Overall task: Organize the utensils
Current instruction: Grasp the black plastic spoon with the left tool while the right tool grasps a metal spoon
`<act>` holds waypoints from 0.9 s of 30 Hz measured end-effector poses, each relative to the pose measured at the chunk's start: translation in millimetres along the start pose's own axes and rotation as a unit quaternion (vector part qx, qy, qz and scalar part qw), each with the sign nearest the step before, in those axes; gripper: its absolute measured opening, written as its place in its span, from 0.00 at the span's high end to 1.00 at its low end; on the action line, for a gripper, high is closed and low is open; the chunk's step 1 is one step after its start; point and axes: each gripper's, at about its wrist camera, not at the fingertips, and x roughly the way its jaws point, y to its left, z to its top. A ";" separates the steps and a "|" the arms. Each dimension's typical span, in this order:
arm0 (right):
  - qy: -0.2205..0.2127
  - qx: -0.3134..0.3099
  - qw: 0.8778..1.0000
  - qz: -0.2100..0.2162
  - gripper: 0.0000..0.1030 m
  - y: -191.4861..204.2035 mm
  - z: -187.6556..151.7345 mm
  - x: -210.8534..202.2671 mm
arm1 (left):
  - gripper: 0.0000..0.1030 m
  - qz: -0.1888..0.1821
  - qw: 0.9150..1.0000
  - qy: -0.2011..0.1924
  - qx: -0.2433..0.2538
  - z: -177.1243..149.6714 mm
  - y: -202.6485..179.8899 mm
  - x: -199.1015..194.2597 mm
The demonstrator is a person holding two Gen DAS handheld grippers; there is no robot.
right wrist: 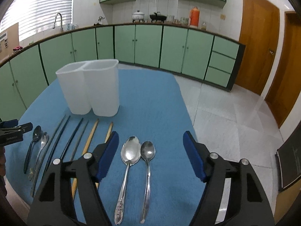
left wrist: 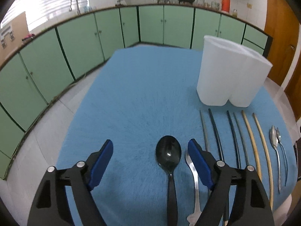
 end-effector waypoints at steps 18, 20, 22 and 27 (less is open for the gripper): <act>0.020 -0.012 1.000 0.005 0.36 1.3 0.7 35.3 | 0.36 -0.013 0.999 0.040 0.010 5.5 -0.8 42.2; 0.023 -0.012 1.000 0.006 0.36 0.9 0.0 37.5 | 0.39 -0.016 0.999 0.037 0.011 3.5 -1.1 41.9; 0.025 -0.011 1.000 0.005 0.36 1.4 0.2 40.6 | 0.44 -0.020 0.999 0.035 0.013 4.8 -0.6 42.8; 0.035 -0.011 0.999 0.005 0.40 -0.8 -3.3 42.7 | 0.55 -0.031 0.999 0.032 0.013 2.0 -4.4 40.5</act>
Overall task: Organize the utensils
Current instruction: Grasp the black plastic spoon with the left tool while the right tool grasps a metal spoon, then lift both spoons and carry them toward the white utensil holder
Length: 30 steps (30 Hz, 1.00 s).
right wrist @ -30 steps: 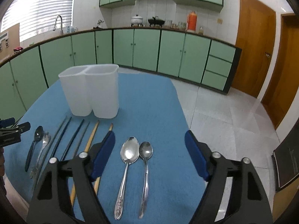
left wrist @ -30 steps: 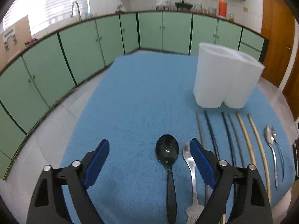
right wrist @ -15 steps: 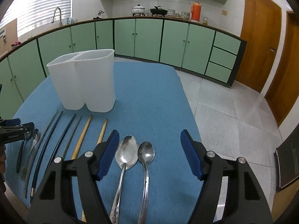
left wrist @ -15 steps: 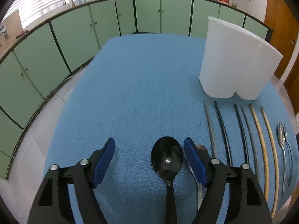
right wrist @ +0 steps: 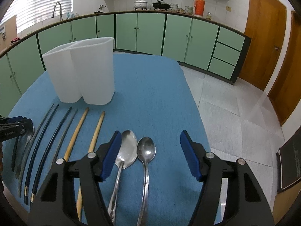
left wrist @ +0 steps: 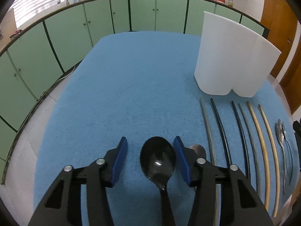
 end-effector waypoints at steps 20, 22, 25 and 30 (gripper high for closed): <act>0.061 -0.004 0.997 0.044 0.58 -0.2 -4.9 20.1 | 0.66 -0.015 1.000 -0.025 -0.001 -11.2 0.2 -10.5; 0.070 0.003 0.996 0.055 0.62 -2.0 -4.0 26.2 | 0.66 -0.014 0.999 -0.029 0.003 -12.4 -2.1 -12.6; 0.078 0.012 0.995 0.065 0.64 -6.2 -3.6 34.1 | 0.66 -0.010 0.999 -0.034 0.008 -13.5 -3.3 -14.6; 0.083 0.020 0.993 0.077 0.68 -9.8 -3.5 42.8 | 0.66 -0.008 0.999 -0.036 0.010 -14.6 -4.4 -15.4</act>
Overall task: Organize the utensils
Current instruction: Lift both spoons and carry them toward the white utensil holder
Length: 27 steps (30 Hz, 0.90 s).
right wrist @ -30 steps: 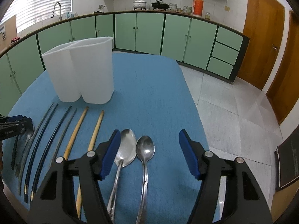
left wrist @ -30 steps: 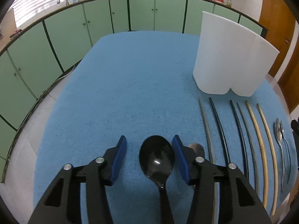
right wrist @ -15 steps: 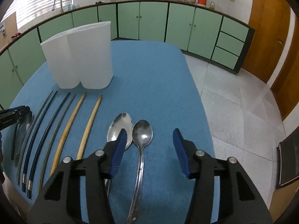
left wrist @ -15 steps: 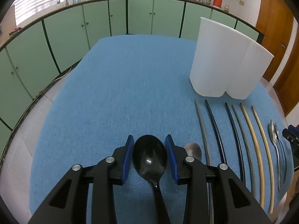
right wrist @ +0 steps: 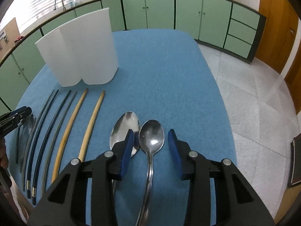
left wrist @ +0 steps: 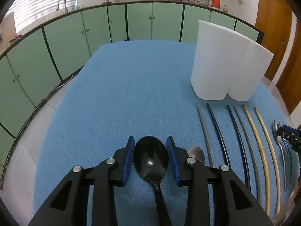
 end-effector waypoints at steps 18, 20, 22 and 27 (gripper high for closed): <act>-0.055 0.006 0.998 0.016 0.73 -5.5 -2.4 -32.5 | 0.66 -0.008 0.999 -0.035 -0.002 -0.1 -0.8 -20.6; -0.072 0.007 0.997 0.021 0.73 -6.9 -1.9 -41.5 | 0.66 -0.015 0.999 -0.049 -0.006 -0.2 -1.5 -27.0; -0.087 0.007 0.996 0.025 0.73 -7.2 -2.5 -50.0 | 0.66 -0.022 0.997 -0.068 -0.008 0.3 -2.7 -35.4; -0.126 -0.001 0.991 0.034 0.73 -2.4 2.5 -70.1 | 0.66 -0.029 0.994 -0.102 -0.008 -0.4 -2.7 -51.8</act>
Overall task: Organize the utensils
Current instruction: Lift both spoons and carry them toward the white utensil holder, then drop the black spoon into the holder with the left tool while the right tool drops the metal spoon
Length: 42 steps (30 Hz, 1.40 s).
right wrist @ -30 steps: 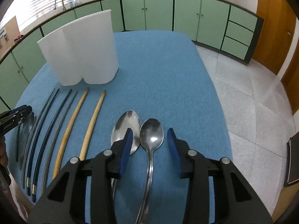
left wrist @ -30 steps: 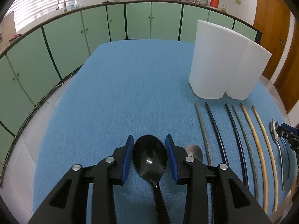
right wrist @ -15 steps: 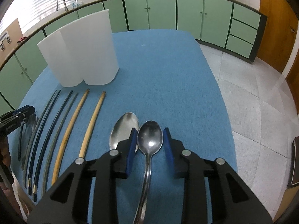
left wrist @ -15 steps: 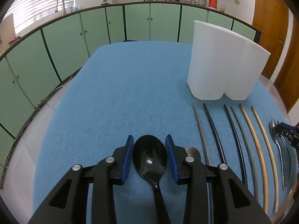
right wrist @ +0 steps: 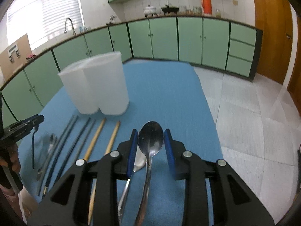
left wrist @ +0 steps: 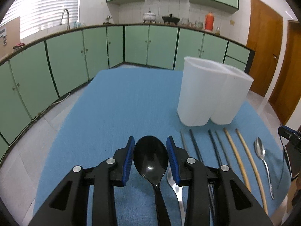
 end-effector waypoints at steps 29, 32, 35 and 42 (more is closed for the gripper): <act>-0.157 -0.063 0.985 0.038 0.74 46.5 119.7 -43.3 | 0.67 -0.038 0.972 -0.230 0.008 112.6 -22.5 -47.9; -0.177 -0.067 0.982 0.029 0.74 51.4 146.3 -38.9 | 0.67 -0.045 0.964 -0.262 0.017 138.8 -36.2 -41.4; -0.184 -0.065 0.980 0.023 0.74 53.2 167.8 -21.4 | 0.67 -0.040 0.958 -0.284 0.021 156.5 -47.4 -25.5; -0.167 -0.054 0.984 0.004 0.74 51.7 186.9 41.1 | 0.67 -0.056 0.959 -0.278 0.008 171.9 -58.1 29.5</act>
